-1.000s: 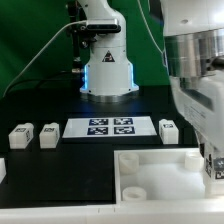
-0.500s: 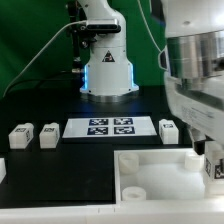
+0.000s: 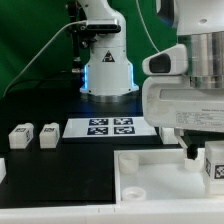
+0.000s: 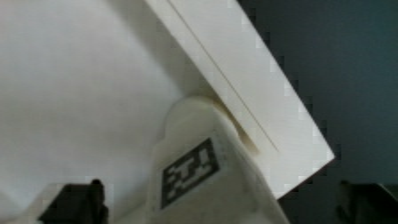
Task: Assemble one leg
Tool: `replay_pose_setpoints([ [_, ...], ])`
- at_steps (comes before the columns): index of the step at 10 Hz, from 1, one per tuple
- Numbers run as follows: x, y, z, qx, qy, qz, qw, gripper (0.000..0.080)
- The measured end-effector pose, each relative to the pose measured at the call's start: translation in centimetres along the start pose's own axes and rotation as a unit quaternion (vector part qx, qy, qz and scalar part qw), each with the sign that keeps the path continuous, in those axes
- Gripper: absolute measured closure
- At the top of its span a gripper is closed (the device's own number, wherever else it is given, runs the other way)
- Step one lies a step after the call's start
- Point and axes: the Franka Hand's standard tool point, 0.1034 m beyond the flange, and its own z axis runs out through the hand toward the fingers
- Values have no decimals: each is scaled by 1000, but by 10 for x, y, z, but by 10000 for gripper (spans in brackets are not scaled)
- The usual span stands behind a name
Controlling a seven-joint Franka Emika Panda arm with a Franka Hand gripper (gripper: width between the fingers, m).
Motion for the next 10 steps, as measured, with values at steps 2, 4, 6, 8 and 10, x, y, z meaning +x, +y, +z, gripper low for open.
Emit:
replay_pose_setpoints([
  [2,4,-3,-2,-13,13,-155,988,151],
  [4,5,-5,-3,-12,21,-156,987,180],
  [6,4,-6,-2,-10,20,-106,994,328],
  [8,4,-3,-1,-9,18,-30,999,500],
  [10,4,-3,-1,-7,15,108,994,500],
])
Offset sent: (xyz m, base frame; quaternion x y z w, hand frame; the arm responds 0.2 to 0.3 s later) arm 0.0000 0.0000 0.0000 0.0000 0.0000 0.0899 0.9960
